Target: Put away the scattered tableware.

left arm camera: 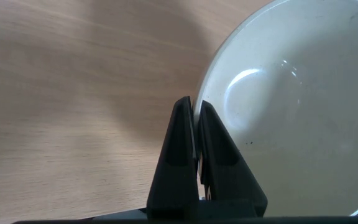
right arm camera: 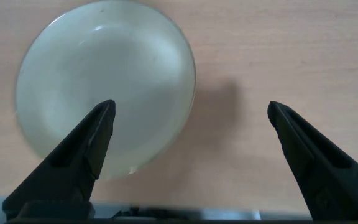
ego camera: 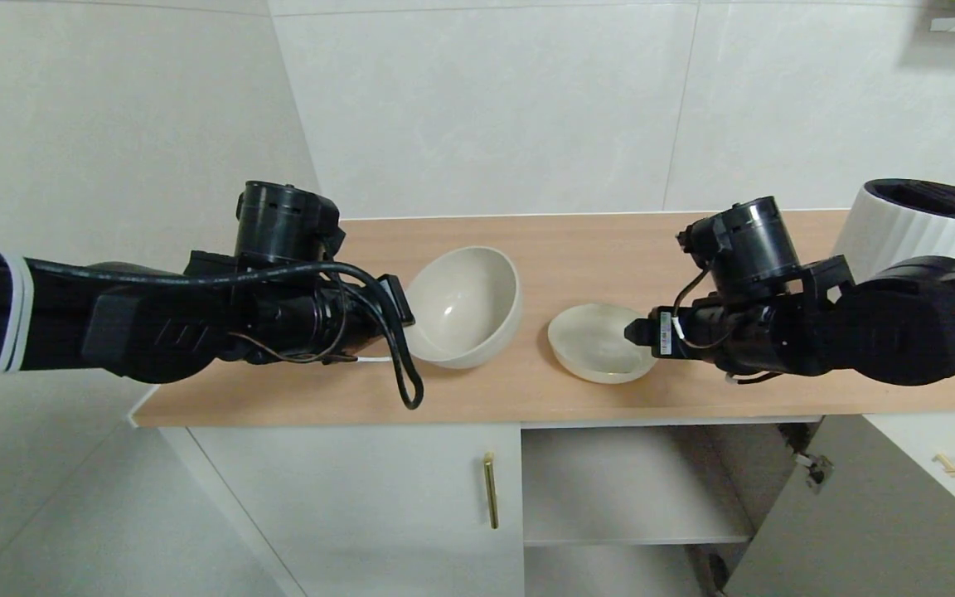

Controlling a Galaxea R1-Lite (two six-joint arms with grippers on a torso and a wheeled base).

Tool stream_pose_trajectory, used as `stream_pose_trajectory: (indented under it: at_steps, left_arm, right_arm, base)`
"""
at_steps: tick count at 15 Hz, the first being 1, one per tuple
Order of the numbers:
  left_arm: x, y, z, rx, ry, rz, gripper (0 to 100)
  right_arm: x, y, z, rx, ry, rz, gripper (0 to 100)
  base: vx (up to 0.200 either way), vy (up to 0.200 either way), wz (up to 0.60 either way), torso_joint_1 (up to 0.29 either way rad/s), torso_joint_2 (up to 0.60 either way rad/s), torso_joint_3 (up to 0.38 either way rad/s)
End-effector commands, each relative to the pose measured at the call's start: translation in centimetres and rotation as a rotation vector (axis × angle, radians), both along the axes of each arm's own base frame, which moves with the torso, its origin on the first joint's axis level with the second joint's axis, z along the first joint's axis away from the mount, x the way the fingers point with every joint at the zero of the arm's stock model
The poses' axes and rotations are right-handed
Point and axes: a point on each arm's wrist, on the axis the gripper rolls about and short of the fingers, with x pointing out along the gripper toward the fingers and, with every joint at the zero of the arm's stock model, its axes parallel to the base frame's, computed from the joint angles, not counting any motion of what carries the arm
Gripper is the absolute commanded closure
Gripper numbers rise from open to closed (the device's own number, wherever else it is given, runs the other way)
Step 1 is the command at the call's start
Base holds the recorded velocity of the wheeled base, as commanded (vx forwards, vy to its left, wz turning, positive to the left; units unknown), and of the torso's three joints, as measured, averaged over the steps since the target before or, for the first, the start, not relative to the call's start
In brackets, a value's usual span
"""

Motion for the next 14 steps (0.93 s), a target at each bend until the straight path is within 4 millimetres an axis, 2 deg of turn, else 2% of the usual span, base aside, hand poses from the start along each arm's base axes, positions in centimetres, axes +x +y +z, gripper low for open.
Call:
stream_pose_trajectory:
  at_steps: [1,5,10,11,14]
  left_arm:
    - [-0.1,0.0,0.2,-0.003,-0.004,0.001,100]
    - [0.0,-0.3,-0.4,0.005,0.012,-0.007,100]
    - [-0.1,-0.3,-0.3,0.004,0.011,-0.007,100]
    - [-0.1,-0.3,-0.3,0.003,0.010,-0.007,100]
    - [-0.1,-0.3,-0.3,0.004,0.010,-0.007,100]
  right_arm:
    - [1.0,0.1,-1.5,-0.019,0.030,-0.013,0]
    - [1.9,0.2,-2.3,-0.020,0.041,-0.025,0]
    - [2.1,0.1,-2.2,-0.009,0.022,-0.029,0]
    - [2.1,0.1,-2.2,-0.009,0.022,-0.029,100]
    - [2.2,0.1,-2.3,-0.008,0.024,-0.027,100]
  base:
    - [0.000,0.000,0.00,0.000,0.00,0.000]
    - [0.000,0.000,0.00,0.000,0.00,0.000]
    - [0.000,0.000,0.00,0.000,0.00,0.000]
    - [0.000,0.000,0.00,0.000,0.00,0.000]
    - [0.000,0.000,0.00,0.000,0.00,0.000]
